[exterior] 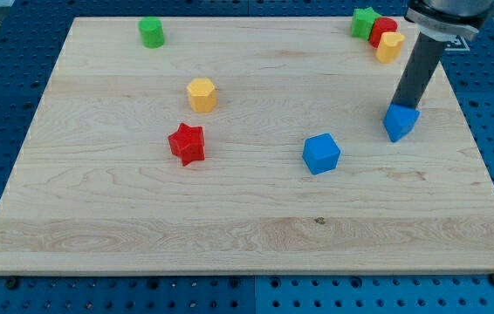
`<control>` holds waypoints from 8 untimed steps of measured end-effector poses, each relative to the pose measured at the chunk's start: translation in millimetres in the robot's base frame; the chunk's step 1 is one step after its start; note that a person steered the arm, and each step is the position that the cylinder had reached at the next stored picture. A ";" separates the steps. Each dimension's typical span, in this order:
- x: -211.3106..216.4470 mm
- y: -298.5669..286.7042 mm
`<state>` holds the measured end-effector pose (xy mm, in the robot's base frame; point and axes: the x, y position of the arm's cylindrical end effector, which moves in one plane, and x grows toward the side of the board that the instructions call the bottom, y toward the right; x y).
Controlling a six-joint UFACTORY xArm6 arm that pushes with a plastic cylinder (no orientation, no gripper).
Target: Push the blue triangle into the blue cube
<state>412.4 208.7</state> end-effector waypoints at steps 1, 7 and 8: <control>6.2 -27.9; 44.7 -30.1; 37.8 -35.6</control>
<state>450.2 173.0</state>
